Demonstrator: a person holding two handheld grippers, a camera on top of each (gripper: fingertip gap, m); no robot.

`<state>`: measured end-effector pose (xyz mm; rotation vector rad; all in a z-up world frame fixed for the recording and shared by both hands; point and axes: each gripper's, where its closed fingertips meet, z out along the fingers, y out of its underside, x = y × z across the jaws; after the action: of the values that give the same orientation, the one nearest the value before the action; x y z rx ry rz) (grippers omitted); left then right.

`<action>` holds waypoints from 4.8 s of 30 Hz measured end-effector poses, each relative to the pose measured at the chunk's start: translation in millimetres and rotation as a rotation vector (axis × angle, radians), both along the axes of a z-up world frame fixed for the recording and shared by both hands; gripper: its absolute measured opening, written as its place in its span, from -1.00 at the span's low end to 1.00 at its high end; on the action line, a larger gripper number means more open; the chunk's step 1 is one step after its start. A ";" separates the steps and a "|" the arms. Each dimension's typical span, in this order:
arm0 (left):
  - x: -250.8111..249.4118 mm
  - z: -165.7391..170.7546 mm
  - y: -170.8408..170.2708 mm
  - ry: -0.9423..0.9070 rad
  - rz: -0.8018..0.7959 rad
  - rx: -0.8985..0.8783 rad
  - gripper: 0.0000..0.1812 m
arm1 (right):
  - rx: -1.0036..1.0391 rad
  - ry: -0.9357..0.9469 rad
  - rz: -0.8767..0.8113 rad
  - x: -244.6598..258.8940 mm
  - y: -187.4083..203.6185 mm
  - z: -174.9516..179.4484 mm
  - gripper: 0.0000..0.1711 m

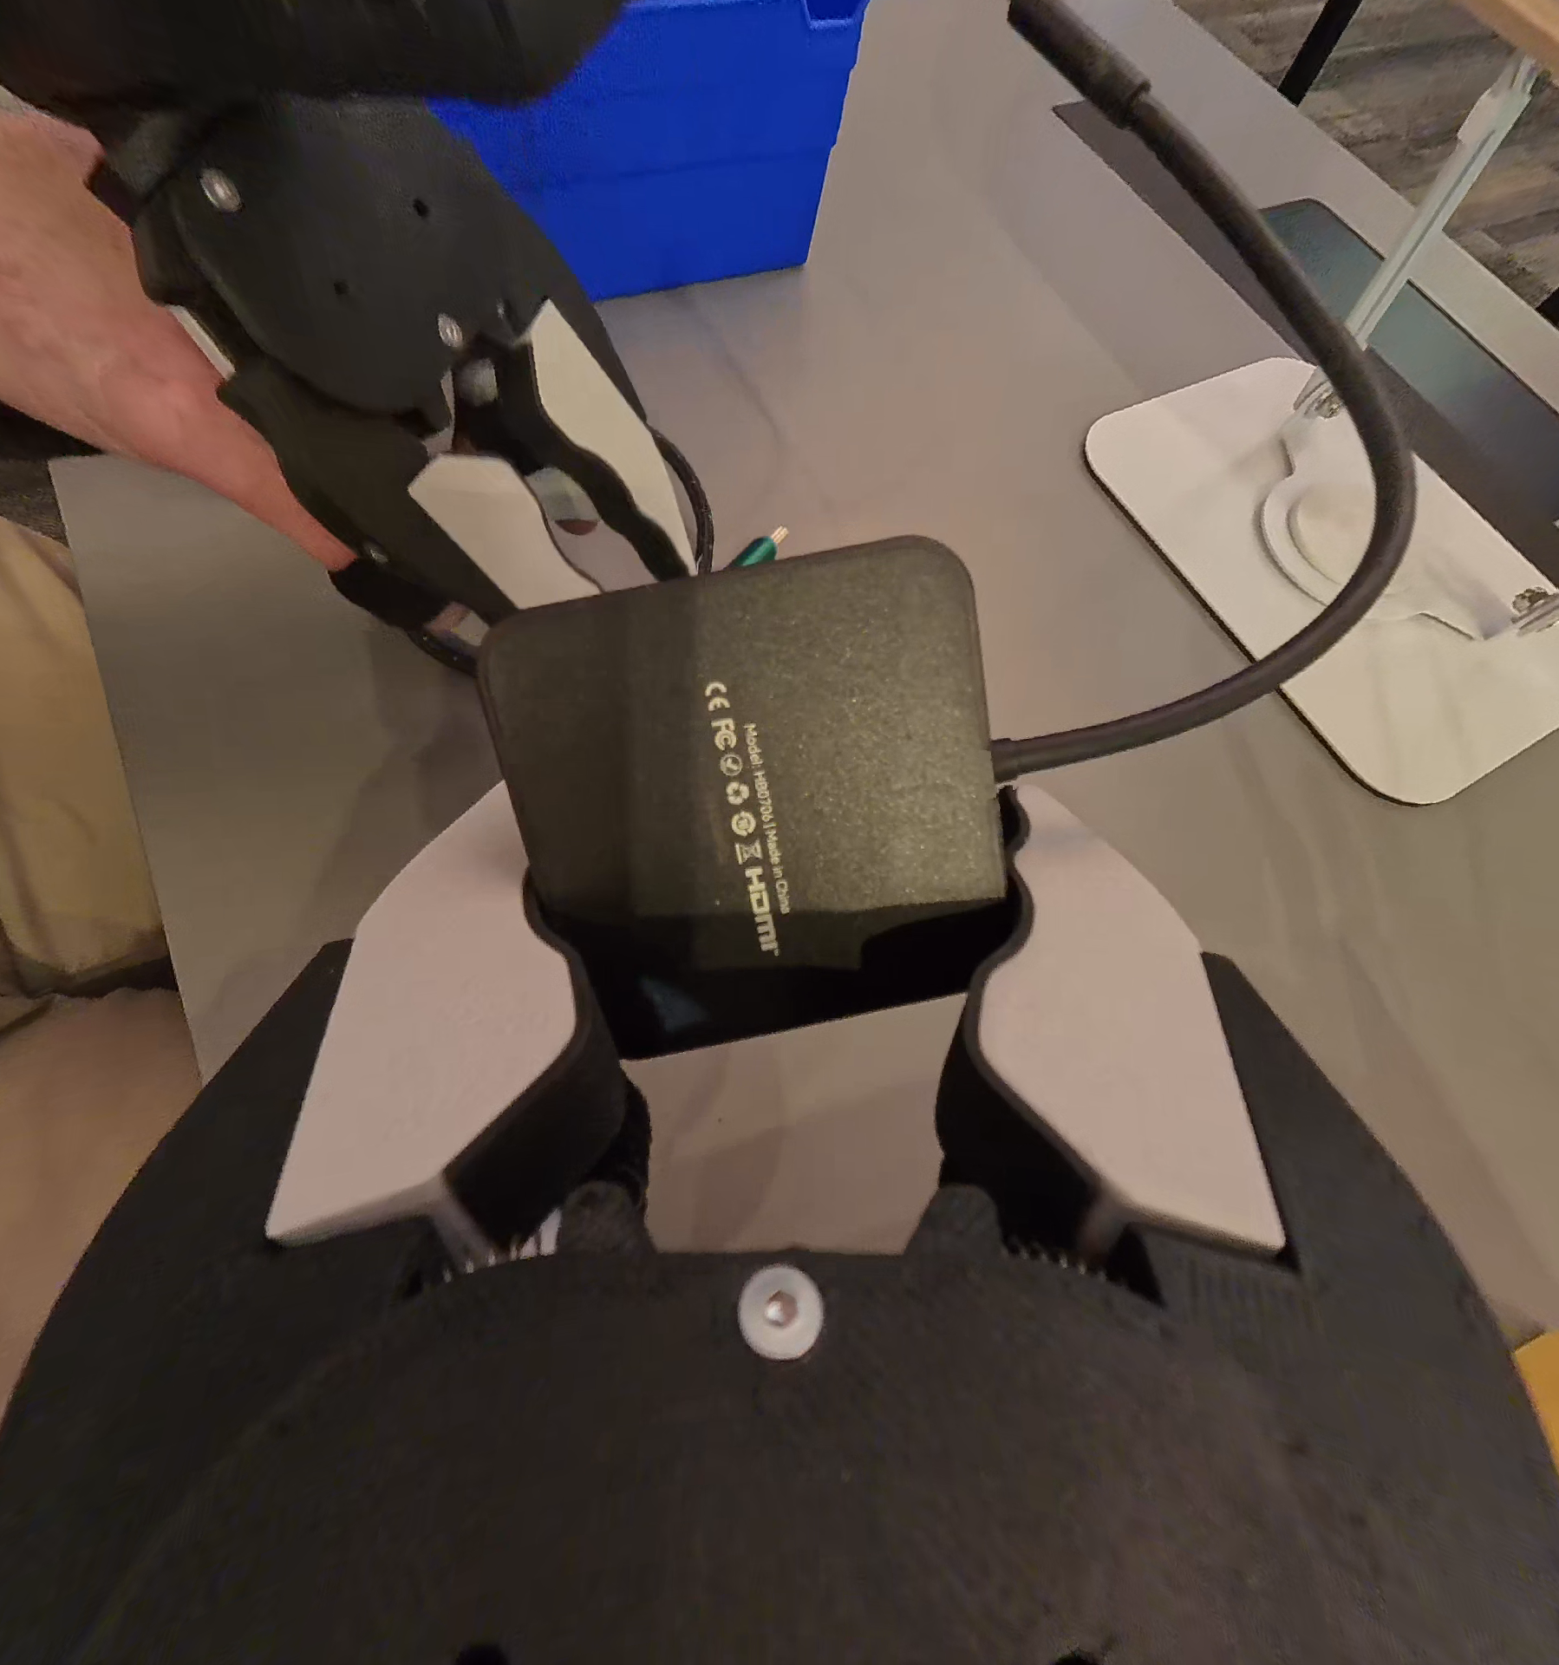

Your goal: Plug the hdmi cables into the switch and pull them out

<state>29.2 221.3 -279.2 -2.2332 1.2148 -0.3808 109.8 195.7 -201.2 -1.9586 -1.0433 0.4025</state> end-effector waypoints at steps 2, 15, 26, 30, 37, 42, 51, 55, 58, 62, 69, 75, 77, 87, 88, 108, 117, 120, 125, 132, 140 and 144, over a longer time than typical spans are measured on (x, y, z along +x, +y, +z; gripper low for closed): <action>-0.6 12.3 6.0 -0.079 0.052 0.000 -0.57 | -0.001 -0.004 0.000 0.1 -0.1 -0.8 0.04; -9.9 -22.3 43.9 0.054 0.222 -0.035 -0.71 | -0.014 -0.002 -0.022 3.9 1.4 -0.7 0.04; -9.6 -6.4 28.7 0.317 -0.193 0.393 -0.82 | -0.056 -0.005 0.021 -2.0 -4.9 -8.6 0.04; -13.1 34.7 33.7 0.409 -0.292 0.712 -0.88 | -0.090 0.006 0.050 -6.8 -8.4 -13.3 0.04; -7.7 82.6 12.9 0.526 -0.438 1.088 -0.88 | -0.114 -0.018 0.087 -12.8 -13.5 -20.7 0.04; -8.7 75.9 0.6 0.595 -0.471 1.143 -0.88 | -0.158 -0.069 0.106 -18.2 -17.6 -33.5 0.04; 7.6 74.3 -11.0 0.633 -0.432 1.263 -0.88 | -0.305 -0.187 0.086 -25.9 -26.0 -64.8 0.04; 11.8 69.8 -14.6 0.638 -0.438 1.278 -0.88 | -0.369 -0.186 0.080 -26.6 -29.7 -73.2 0.03; 14.9 67.6 -18.5 0.652 -0.436 1.294 -0.88 | -0.397 -0.182 0.063 -25.4 -29.0 -76.9 0.03; 15.6 64.4 -18.7 0.673 -0.442 1.295 -0.88 | -0.430 -0.163 0.055 -25.8 -30.4 -77.5 0.04; 18.0 56.1 -20.4 0.723 -0.453 1.300 -0.88 | -0.502 -0.179 0.029 -22.6 -35.4 -83.8 0.03; 18.4 49.4 -22.2 0.748 -0.463 1.303 -0.88 | -0.575 -0.204 -0.006 -21.1 -41.4 -88.9 0.04; 18.5 48.9 -22.6 0.751 -0.466 1.305 -0.88 | -0.576 -0.213 -0.008 -20.8 -41.5 -88.8 0.03; 22.7 39.9 -31.3 0.743 -0.492 1.282 -0.89 | -0.598 -0.306 -0.035 -15.2 -43.8 -93.3 0.03; 22.5 39.5 -31.1 0.736 -0.495 1.280 -0.89 | -0.596 -0.308 -0.034 -15.5 -43.6 -93.3 0.03; -16.1 166.6 -7.1 0.282 -0.163 1.333 -0.81 | -0.253 -0.055 -0.288 64.0 6.4 24.9 0.03; -25.9 144.0 7.0 0.331 -0.194 1.265 -0.83 | -0.346 0.038 -0.627 227.3 19.5 21.3 0.03; -24.7 136.9 7.5 0.339 -0.220 1.243 -0.83 | -0.442 0.041 -0.701 264.0 16.6 -3.3 0.04; -26.6 126.0 10.5 0.360 -0.230 1.208 -0.83 | -0.609 -0.056 -0.783 295.4 7.8 -48.5 0.03; -32.2 120.4 14.9 0.378 -0.219 1.166 -0.81 | -0.701 -0.003 -0.727 290.4 0.5 -47.3 0.40; -70.7 151.1 33.4 0.351 -0.082 1.113 -0.71 | -0.601 -0.034 -0.720 303.3 -25.2 -6.5 0.37; -123.1 168.4 56.2 0.367 0.061 1.032 -0.64 | -0.517 -0.070 -0.758 320.0 -41.0 11.8 0.29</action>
<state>-93.9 277.5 -110.9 -1.4321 1.1290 0.5967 429.8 154.7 -189.4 -2.6594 -0.1695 0.1804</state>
